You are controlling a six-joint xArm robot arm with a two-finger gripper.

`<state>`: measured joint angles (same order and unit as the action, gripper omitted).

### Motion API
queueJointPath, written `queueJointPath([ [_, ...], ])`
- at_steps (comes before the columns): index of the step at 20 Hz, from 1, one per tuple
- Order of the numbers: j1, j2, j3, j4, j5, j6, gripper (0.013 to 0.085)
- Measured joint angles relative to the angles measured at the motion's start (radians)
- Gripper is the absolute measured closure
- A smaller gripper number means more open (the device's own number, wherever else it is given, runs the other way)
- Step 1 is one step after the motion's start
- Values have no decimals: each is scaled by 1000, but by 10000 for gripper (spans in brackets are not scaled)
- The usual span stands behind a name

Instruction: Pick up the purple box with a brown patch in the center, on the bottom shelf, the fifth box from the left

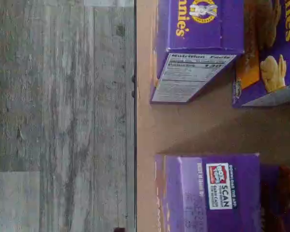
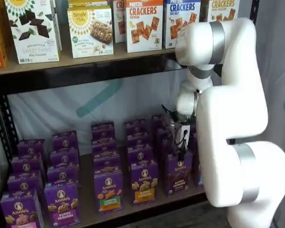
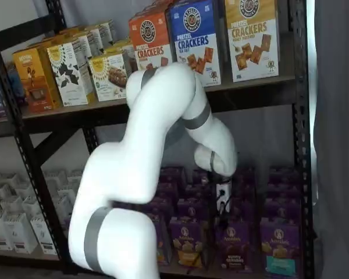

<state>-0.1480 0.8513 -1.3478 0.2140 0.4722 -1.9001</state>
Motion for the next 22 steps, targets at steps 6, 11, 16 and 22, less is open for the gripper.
queueJointPath([
  [6,19,-76,89,38,9,-16,130],
  [11,29,-106,129,34,-8,-3,130],
  [16,31,-88,113,16,-15,14,130],
  [22,26,-34,56,-22,-25,43,130],
])
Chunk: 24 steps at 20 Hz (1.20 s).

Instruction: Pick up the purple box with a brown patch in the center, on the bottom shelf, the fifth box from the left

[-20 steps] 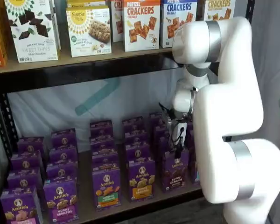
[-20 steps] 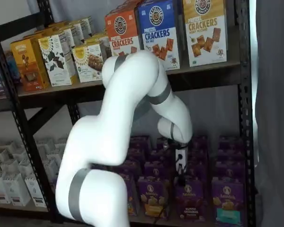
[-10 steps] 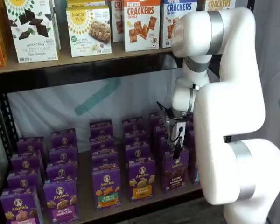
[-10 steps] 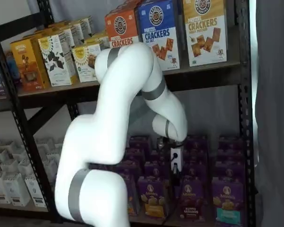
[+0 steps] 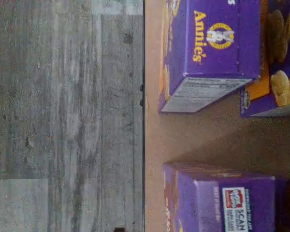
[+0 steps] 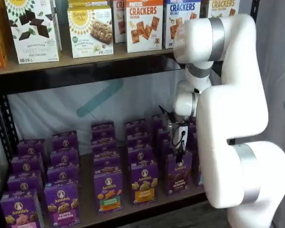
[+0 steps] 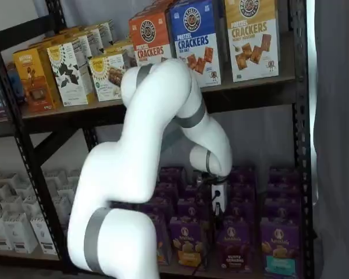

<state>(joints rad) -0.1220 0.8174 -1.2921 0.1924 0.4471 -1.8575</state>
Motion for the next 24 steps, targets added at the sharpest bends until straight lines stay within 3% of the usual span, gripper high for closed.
queueJointPath([
  [7,-10,46,-53,-34,-11,21,130],
  [12,-22,64,-67,-111,-35,75,130],
  [17,-35,78,-77,-235,-42,172,130],
  [24,-29,108,-110,-229,-18,173,130],
])
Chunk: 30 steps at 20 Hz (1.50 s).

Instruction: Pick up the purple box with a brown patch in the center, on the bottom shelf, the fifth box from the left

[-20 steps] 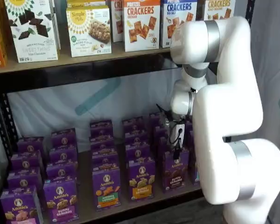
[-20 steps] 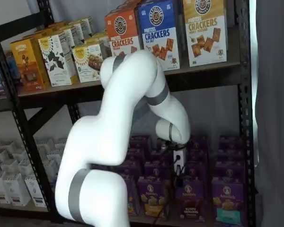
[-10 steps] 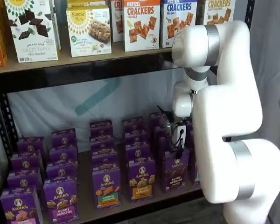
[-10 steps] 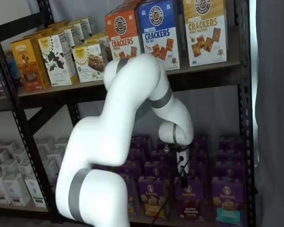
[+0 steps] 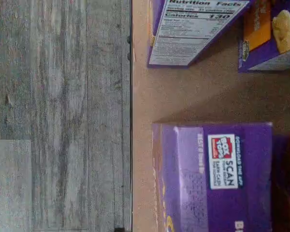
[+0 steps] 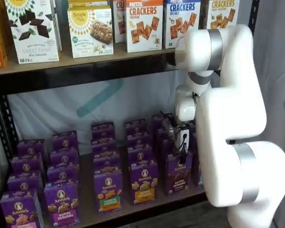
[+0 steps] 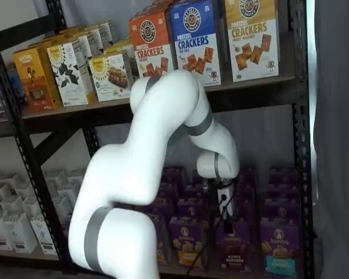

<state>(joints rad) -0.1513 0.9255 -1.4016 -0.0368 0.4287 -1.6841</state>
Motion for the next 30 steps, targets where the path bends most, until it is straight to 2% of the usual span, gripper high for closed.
queueJointPath([
  [7,6,39,-23,-24,-25,27,130],
  [12,1,60,-35,-22,-43,21,130],
  [15,-1,69,-46,6,-38,-6,130],
  [19,-5,79,-53,-13,-48,7,130],
  [25,-7,91,-65,7,-56,-14,130],
  [27,-8,95,-73,-8,-46,-1,210],
  [30,-8,101,-80,-21,-41,11,250],
])
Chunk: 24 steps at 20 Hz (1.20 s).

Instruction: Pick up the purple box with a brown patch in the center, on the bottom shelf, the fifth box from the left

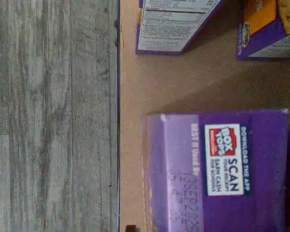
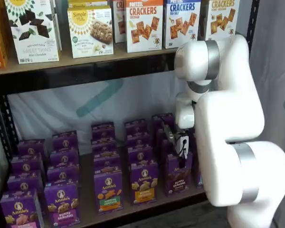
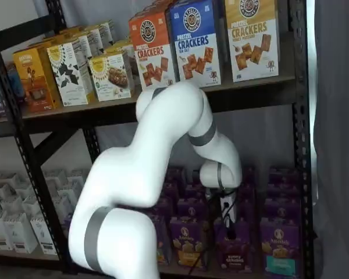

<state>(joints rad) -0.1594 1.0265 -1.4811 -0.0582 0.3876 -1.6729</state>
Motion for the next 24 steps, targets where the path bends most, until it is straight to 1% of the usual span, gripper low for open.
queueJointPath([
  [2,1,3,-3,-1,0,2,330],
  [3,2,5,-4,-2,1,3,330],
  [5,3,8,-7,3,2,0,410],
  [6,4,8,-8,7,2,-3,410],
  [7,5,9,-9,9,2,-4,450],
  [8,6,9,-10,10,2,-4,450],
  [9,6,9,-10,11,3,-4,490],
  [10,7,9,-10,11,3,-4,490],
  [11,7,8,-10,11,3,-3,530],
  [14,7,6,-6,6,0,1,530],
  [17,7,4,-2,-12,-4,17,530],
  [20,7,2,-2,-16,5,22,530],
  [22,7,0,2,-11,4,17,610],
  [23,7,-1,3,-9,3,15,610],
  [24,7,-2,4,-9,4,16,650],
])
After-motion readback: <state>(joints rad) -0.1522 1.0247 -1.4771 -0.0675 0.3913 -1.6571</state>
